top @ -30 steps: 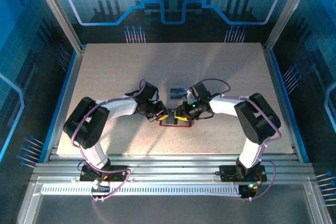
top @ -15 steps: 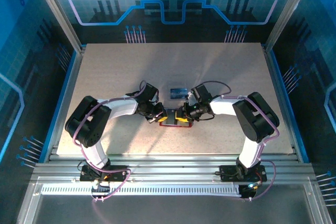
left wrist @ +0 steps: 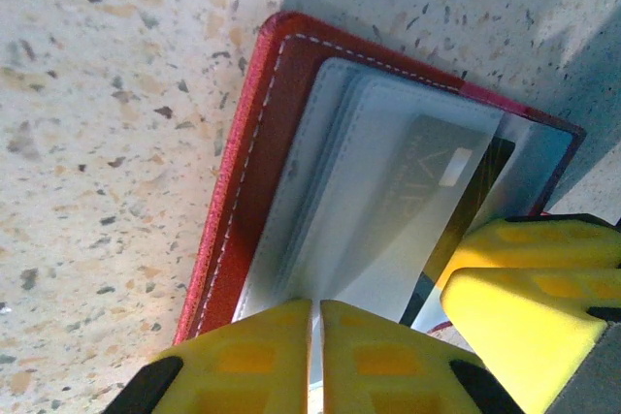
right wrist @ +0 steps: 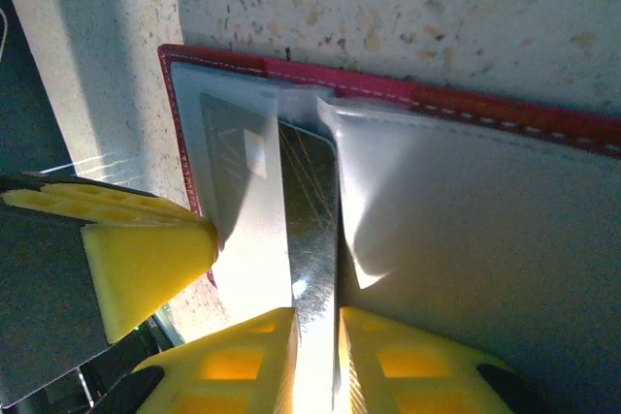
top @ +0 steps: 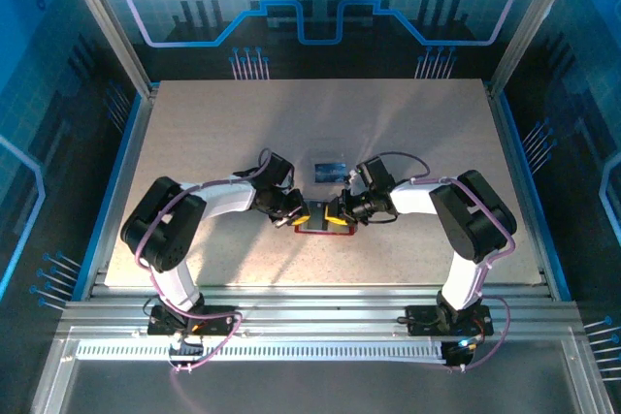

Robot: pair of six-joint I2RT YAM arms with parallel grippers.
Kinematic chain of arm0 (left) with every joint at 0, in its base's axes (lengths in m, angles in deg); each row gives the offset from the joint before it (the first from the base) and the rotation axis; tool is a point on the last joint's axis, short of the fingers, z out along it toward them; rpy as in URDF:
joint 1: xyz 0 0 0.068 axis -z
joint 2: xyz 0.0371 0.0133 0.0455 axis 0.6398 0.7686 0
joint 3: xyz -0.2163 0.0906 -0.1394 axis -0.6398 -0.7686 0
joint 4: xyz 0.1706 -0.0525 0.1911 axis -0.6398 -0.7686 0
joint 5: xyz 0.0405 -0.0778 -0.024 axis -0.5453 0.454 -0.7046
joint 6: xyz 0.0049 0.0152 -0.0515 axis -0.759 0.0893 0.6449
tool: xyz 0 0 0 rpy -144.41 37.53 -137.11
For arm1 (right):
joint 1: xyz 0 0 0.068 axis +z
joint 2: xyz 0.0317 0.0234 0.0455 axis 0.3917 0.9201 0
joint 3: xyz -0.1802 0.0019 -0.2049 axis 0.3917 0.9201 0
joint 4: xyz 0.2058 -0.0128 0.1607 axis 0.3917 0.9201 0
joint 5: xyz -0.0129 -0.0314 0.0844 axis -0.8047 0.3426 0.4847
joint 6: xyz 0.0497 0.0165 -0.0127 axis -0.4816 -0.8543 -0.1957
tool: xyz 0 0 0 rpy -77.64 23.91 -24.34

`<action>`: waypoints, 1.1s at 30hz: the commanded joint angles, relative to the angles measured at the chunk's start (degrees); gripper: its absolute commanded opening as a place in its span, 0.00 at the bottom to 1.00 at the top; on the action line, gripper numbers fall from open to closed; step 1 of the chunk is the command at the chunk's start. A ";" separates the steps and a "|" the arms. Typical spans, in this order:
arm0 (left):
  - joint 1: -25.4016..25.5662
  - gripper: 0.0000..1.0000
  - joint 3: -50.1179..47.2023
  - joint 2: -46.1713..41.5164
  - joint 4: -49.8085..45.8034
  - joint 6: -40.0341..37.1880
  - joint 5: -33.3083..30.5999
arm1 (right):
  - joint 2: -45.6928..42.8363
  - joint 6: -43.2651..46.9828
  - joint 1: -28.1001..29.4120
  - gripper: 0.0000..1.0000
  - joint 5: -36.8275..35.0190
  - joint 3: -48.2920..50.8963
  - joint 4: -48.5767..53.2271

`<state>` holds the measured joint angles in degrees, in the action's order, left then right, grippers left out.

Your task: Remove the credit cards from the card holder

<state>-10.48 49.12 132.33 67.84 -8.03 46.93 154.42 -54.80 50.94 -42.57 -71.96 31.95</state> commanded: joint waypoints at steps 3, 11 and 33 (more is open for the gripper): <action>1.01 0.12 1.16 1.35 -1.67 -1.28 -0.49 | 1.63 -2.33 -0.90 0.20 2.29 1.35 -3.52; 1.13 0.12 1.28 1.44 -1.90 -1.32 -0.79 | 1.39 -3.13 -1.14 0.17 2.80 2.15 -4.79; 0.95 0.12 0.95 0.60 -2.71 -1.26 -1.72 | -2.46 3.11 -5.43 0.08 2.38 2.78 3.08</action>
<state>-9.80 49.27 132.44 67.51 -8.03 46.49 153.28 -54.84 46.72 -39.09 -68.88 29.72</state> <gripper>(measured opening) 0.117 0.084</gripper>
